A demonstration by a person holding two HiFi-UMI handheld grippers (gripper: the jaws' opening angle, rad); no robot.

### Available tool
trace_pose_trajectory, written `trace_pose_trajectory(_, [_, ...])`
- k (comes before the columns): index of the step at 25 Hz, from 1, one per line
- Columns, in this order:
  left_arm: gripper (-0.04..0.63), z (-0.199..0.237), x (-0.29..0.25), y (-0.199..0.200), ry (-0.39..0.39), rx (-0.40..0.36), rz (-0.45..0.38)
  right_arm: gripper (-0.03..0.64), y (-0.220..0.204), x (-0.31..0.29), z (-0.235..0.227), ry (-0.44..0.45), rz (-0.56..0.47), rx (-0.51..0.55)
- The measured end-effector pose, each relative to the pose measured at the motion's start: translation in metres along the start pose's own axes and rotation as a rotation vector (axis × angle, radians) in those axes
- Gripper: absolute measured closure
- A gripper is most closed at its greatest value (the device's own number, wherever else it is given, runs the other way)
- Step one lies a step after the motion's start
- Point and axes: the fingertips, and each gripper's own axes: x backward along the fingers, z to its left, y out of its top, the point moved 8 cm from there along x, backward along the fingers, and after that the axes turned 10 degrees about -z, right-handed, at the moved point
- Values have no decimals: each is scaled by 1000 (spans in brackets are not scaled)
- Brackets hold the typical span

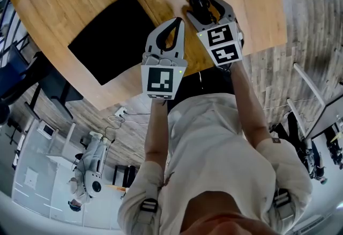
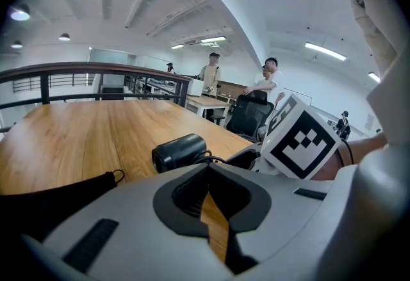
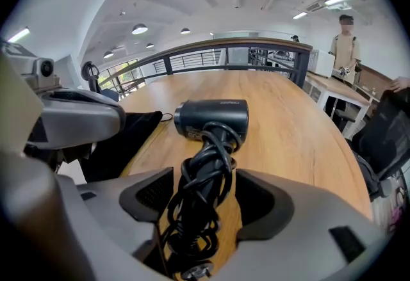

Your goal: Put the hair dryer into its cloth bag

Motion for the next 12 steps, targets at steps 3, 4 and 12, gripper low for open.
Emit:
trace_pose_trajectory(3, [575, 1, 0, -2, 4, 6, 0, 313, -3, -7, -2, 3, 21, -21])
trace_pose_trajectory(4, [575, 2, 1, -3, 5, 10, -1, 314, -4, -8, -2, 7, 24, -27])
trace_pose_trajectory(12, [575, 6, 5, -5, 30, 34, -7, 364, -7, -6, -7, -12, 28, -63])
